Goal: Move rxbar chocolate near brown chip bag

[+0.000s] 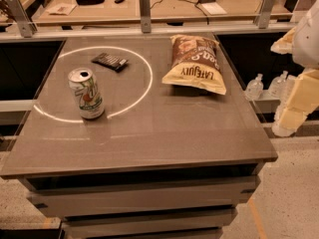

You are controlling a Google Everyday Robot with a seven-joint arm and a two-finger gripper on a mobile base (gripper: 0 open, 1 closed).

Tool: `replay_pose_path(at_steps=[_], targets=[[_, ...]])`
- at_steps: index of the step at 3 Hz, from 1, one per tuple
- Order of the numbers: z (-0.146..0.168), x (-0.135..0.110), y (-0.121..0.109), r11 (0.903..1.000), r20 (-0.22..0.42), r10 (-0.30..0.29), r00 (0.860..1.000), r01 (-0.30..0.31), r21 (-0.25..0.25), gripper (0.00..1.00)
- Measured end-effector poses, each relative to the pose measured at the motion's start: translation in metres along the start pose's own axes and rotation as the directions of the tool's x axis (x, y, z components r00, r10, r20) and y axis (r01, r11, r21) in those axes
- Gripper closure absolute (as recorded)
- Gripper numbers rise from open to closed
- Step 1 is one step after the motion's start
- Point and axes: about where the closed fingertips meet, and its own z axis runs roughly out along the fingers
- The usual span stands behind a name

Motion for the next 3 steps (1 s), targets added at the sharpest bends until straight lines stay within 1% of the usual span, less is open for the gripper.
replay_pose_path(at_steps=[1, 2, 3], targets=[[0.0000, 0.0000, 0.0000, 1.0000, 0.000, 0.000, 1.000, 0.000, 0.000, 0.00], [-0.0013, -0.0012, -0.0002, 0.9996, 0.039, 0.027, 0.999, -0.027, 0.004, 0.00], [0.0070, 0.0070, -0.0030, 0.9961, 0.198, 0.086, 0.976, -0.088, 0.005, 0.00]])
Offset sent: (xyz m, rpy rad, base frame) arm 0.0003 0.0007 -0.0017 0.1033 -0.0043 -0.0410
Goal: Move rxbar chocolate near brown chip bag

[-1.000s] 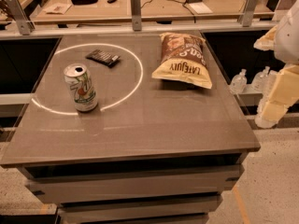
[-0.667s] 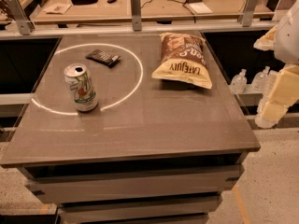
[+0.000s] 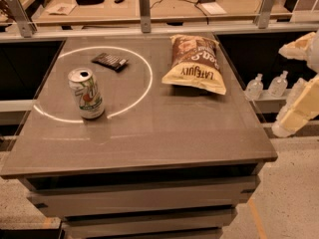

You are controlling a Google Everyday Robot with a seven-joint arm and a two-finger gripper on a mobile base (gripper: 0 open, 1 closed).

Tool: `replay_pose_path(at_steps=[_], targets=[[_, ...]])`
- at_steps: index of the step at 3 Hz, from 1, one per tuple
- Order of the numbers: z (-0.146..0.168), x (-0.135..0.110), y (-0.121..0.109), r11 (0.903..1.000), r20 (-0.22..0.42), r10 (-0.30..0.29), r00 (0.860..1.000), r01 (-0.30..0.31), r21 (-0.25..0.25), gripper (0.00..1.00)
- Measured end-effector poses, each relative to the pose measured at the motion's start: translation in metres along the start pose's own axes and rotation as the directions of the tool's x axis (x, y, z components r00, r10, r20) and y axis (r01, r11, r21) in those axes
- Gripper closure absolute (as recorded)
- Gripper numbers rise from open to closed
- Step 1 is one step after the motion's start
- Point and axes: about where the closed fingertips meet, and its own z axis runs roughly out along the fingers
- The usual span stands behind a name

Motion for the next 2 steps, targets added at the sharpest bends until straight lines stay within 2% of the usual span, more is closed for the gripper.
replay_pose_path(at_steps=[1, 2], targets=[[0.004, -0.012, 0.009, 0.9981, 0.161, 0.060, 0.985, -0.057, -0.024, 0.00], [0.021, -0.005, 0.014, 0.9920, 0.326, 0.126, 0.937, -0.119, -0.042, 0.00]])
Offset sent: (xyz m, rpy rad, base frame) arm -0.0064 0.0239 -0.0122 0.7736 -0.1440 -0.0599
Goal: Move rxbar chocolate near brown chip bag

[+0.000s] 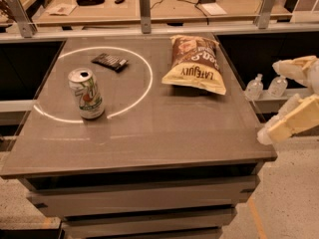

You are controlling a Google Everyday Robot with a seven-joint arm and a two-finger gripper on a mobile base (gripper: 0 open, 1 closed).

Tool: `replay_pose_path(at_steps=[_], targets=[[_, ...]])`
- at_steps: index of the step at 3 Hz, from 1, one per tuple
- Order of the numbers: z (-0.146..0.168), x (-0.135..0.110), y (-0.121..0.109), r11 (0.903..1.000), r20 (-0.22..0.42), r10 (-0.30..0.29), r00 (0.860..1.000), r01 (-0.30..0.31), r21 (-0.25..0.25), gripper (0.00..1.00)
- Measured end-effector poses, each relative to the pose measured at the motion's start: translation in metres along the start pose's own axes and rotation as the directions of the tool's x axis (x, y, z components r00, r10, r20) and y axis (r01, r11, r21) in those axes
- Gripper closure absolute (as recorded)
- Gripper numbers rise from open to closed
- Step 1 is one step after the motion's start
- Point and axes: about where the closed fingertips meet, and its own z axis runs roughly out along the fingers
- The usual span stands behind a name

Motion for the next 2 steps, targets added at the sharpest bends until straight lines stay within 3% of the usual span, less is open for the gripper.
replay_pose_path(at_steps=[1, 2], targets=[[0.010, -0.005, 0.005, 0.9971, 0.092, 0.064, 0.994, -0.068, 0.034, 0.00], [0.020, -0.011, 0.009, 0.9848, 0.143, 0.141, 0.980, -0.153, 0.082, 0.00]])
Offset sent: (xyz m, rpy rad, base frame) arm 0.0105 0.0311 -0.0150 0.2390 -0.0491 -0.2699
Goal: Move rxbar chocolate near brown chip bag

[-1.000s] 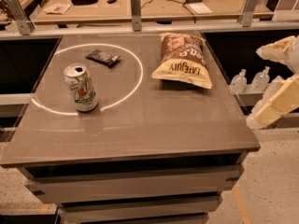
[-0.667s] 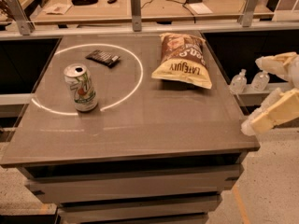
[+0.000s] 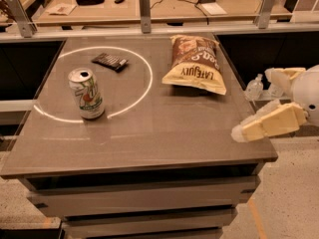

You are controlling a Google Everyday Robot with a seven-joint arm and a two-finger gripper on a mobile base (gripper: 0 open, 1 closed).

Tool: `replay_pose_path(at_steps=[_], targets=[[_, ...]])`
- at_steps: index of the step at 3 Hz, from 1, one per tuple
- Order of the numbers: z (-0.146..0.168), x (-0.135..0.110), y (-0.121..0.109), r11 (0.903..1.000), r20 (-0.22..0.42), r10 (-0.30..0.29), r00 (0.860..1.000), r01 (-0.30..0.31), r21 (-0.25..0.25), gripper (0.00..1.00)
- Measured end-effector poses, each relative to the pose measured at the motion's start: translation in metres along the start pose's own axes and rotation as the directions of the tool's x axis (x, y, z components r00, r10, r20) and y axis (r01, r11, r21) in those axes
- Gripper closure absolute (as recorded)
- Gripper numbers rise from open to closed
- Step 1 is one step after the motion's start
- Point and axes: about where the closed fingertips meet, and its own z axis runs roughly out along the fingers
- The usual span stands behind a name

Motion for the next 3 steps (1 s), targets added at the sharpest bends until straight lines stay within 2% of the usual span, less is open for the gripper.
replay_pose_path(at_steps=[1, 2, 3], targets=[[0.009, -0.007, 0.004, 0.9949, -0.010, 0.076, 0.997, -0.075, 0.067, 0.00], [0.009, -0.007, 0.004, 0.9949, -0.010, 0.076, 0.997, -0.075, 0.067, 0.00], [0.020, -0.011, 0.012, 0.9897, 0.049, 0.129, 0.990, -0.132, 0.056, 0.00]])
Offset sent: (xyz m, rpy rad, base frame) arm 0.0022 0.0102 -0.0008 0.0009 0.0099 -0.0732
